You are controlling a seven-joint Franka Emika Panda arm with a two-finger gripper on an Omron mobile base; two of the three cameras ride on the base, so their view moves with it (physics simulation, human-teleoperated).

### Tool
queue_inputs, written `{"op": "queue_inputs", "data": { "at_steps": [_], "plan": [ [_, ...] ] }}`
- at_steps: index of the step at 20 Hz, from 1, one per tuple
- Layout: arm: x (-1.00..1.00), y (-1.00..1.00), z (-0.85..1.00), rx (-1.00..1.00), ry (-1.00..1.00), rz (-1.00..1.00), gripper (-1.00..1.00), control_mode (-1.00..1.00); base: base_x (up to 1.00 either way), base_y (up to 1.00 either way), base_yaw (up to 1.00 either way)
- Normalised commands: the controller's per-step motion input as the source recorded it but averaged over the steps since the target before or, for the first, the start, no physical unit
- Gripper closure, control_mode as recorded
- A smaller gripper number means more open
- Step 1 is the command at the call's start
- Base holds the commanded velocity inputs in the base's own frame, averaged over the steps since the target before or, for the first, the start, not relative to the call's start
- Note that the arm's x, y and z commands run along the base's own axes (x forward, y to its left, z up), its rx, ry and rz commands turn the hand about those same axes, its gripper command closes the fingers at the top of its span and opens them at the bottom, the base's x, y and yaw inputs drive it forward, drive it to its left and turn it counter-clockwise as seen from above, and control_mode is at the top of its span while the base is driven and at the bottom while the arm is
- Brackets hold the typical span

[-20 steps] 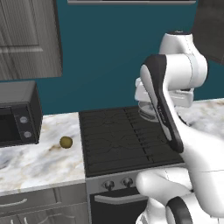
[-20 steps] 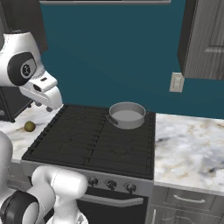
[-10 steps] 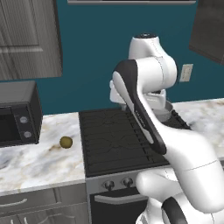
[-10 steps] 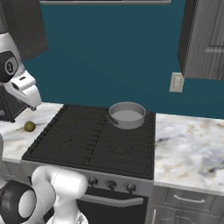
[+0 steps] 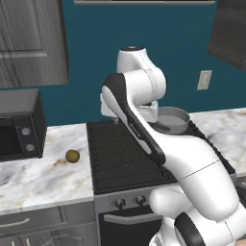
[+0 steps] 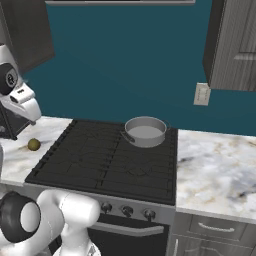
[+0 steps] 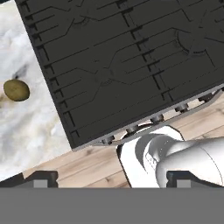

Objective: Turn on the burner for the pot on the stove. Wait thirty seconds for the pot to heat up. Then add the potato to the pot.

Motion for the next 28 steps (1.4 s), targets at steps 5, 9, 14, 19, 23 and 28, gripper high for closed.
{"op": "queue_inputs", "data": {
  "at_steps": [5, 9, 14, 19, 23, 28],
  "plan": [
    [0.26, 0.17, -0.5, 0.0, 0.01, 0.16, -1.0, -1.0, 0.0, 0.0, 0.0],
    [0.01, 0.01, -0.65, -0.01, -0.12, 0.25, -1.0, -1.0, 0.0, 0.0, 0.0],
    [0.0, 0.01, -0.34, 0.0, -0.08, 0.35, -1.0, -1.0, 0.0, 0.0, 0.0],
    [0.11, 0.06, -0.44, 0.0, -0.07, 0.29, -1.0, -1.0, 0.0, 0.0, 0.0],
    [0.35, 0.0, -0.07, -0.01, 0.0, 0.1, -1.0, -1.0, 0.0, 0.0, 0.0],
    [0.08, 0.1, 0.28, -0.01, -0.05, 0.17, -1.0, -1.0, 0.0, 0.0, 0.0]
  ]
}}
